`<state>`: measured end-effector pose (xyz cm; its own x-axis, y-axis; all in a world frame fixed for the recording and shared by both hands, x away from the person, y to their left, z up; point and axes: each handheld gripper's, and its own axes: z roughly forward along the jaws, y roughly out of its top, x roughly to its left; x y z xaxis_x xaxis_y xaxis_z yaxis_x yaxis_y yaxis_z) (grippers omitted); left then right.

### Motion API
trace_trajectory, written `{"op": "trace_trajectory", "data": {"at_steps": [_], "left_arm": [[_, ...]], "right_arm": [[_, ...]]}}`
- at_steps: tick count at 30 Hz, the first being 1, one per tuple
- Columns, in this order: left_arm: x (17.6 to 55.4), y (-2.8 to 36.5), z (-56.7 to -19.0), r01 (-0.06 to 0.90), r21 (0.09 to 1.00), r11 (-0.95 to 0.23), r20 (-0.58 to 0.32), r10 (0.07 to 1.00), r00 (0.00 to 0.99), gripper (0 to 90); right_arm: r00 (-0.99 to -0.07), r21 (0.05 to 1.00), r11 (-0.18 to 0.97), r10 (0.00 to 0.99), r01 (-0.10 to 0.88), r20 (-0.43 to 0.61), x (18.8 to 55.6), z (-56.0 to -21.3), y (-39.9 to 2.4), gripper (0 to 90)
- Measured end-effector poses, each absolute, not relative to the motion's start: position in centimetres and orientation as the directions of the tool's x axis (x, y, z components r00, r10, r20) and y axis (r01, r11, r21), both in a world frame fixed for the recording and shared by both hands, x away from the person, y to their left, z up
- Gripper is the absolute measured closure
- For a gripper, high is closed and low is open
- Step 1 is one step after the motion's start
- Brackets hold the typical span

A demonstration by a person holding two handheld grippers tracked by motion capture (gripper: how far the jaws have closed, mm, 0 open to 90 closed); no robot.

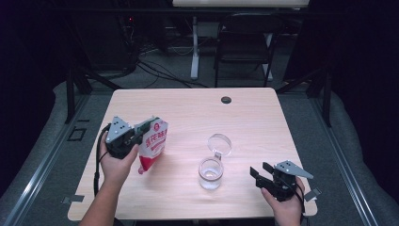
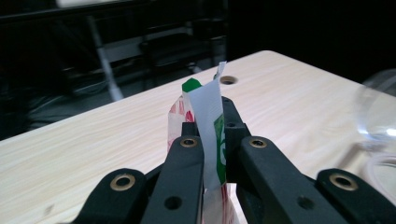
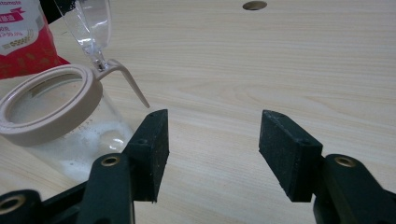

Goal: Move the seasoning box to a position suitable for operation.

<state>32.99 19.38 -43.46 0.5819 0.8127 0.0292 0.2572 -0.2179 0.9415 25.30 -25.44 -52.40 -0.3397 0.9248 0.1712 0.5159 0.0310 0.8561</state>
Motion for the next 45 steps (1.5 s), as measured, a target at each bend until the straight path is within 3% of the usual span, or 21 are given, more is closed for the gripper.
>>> {"op": "trace_trajectory", "data": {"at_steps": [10, 19, 23, 27, 28, 30, 35, 45], "left_arm": [[31.7, 16.3, -44.1, 0.239, 0.928, -0.285, 0.035, 0.707, 0.706, 89.6], [30.8, 15.9, -45.6, 0.291, 0.912, -0.290, -0.027, 0.665, 0.746, 89.3], [30.2, 15.2, -46.7, 0.324, 0.892, -0.316, -0.048, 0.645, 0.762, 89.0], [29.6, 15.2, -47.2, 0.327, 0.896, -0.300, -0.063, 0.644, 0.763, 88.7], [29.5, 15.5, -47.3, 0.336, 0.898, -0.282, -0.082, 0.644, 0.760, 88.6], [29.5, 15.7, -47.3, 0.342, 0.900, -0.268, -0.098, 0.641, 0.761, 88.5], [29.2, 16.0, -47.6, 0.355, 0.906, -0.230, -0.134, 0.640, 0.757, 87.1], [28.7, 15.5, -48.2, 0.349, 0.906, -0.241, -0.125, 0.633, 0.764, 84.4]], "right_arm": [[-0.373, 0.857, 0.057, 0.914, 0.512, 0.162, 25.4, -52.1, -25.3, 49.5], [-0.413, 0.857, 0.095, 0.899, 0.507, 0.145, 25.8, -51.4, -24.4, 57.5], [-0.433, 0.883, 0.112, 0.895, 0.455, 0.110, 25.8, -49.9, -23.7, 62.6], [-0.492, 0.908, 0.093, 0.861, 0.407, 0.132, 25.8, -48.0, -22.4, 66.3], [-0.546, 0.912, 0.125, 0.829, 0.391, 0.121, 25.9, -47.1, -21.3, 67.0], [-0.570, 0.912, 0.139, 0.813, 0.385, 0.117, 26.0, -46.7, -20.5, 67.0], [-0.716, 0.899, 0.300, 0.698, 0.319, 0.021, 27.5, -45.0, -15.2, 62.5], [-0.805, 0.880, 0.365, 0.593, 0.304, 0.032, 30.4, -47.0, -10.2, 57.5]]}}
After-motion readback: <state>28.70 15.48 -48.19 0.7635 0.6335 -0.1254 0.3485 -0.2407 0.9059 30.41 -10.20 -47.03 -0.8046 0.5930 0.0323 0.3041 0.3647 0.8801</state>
